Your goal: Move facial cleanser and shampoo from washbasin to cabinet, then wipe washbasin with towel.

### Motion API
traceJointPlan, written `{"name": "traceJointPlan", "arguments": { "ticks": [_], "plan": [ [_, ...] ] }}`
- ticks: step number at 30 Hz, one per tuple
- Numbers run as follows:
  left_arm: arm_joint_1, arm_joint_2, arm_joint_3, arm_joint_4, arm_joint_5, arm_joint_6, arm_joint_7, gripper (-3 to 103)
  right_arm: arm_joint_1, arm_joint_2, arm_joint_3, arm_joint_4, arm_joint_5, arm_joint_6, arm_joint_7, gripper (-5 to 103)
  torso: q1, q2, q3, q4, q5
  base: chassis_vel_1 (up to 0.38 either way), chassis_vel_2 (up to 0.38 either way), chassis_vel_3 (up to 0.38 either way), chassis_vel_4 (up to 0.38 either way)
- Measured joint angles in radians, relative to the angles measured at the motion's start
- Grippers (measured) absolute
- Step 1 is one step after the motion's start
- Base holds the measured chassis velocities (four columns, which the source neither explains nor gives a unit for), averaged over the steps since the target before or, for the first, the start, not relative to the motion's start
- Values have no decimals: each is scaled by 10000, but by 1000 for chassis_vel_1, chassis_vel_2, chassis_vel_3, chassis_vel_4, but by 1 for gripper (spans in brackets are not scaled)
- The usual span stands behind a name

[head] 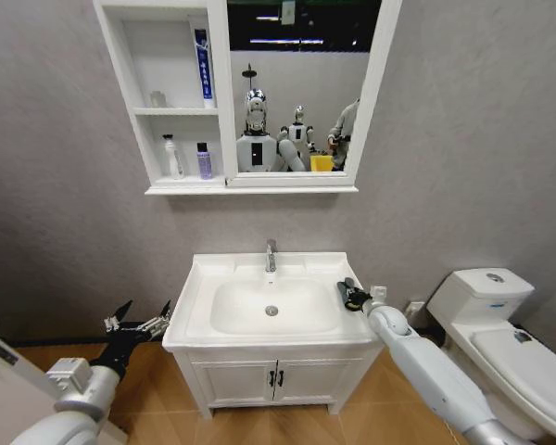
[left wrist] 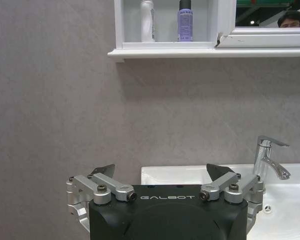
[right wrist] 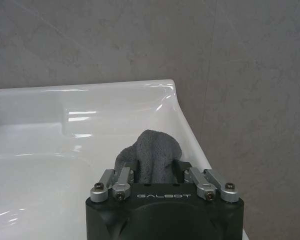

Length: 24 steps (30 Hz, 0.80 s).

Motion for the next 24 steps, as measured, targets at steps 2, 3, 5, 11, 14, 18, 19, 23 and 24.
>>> {"name": "traceJointPlan", "arguments": {
  "ticks": [2, 3, 5, 11, 14, 18, 19, 23, 24],
  "plan": [
    [0, 0, 0, 0, 0, 0, 0, 100, -132, -34, 0, 162, -18, 112, 12, 50, 0, 0, 0, 0, 1, 0, 0, 0, 0],
    [0, 0, 0, 0, 0, 0, 0, 100, -187, -62, 7, 210, -29, 168, 23, 55, 0, 0, 0, 0, 1, 0, 0, 0, 0],
    [0, 0, 0, 0, 0, 0, 0, 100, -243, -88, 23, 255, -37, 205, 38, 55, 0, 1, 0, -1, 0, 0, 0, 0, 0],
    [0, 0, 0, 0, 0, 0, 0, 100, -663, -175, 264, 518, -306, 510, 69, 77, 0, 0, 0, -1, 0, 0, 0, 0, 0],
    [0, 0, 0, 0, 0, 0, 0, 100, -911, -70, 515, 707, -909, 843, 138, 88, 0, 1, 0, -1, -1, 0, 0, 0, 0],
    [0, 0, 0, 0, 0, 0, 0, 100, -1096, -62, 604, 762, -1549, 1062, -25, 99, 0, 1, 0, -1, 0, 0, 0, 0, 0],
    [0, 0, 0, 0, 0, 0, 0, 100, -1103, -63, 605, 667, -1810, 1216, -145, 100, -1, 1, 0, 0, -1, 0, 0, 0, 0],
    [0, 0, 0, 0, 0, 0, 0, 100, -1023, -1, 587, 339, -2489, 1791, -505, 100, 0, 0, 0, 0, 0, 0, 0, 0, 0],
    [0, 0, 0, 0, 0, 0, 0, 100, -997, 19, 591, 260, -2753, 1948, -635, 100, 0, 1, 0, 1, -1, 0, 0, 0, 0]
  ]
}}
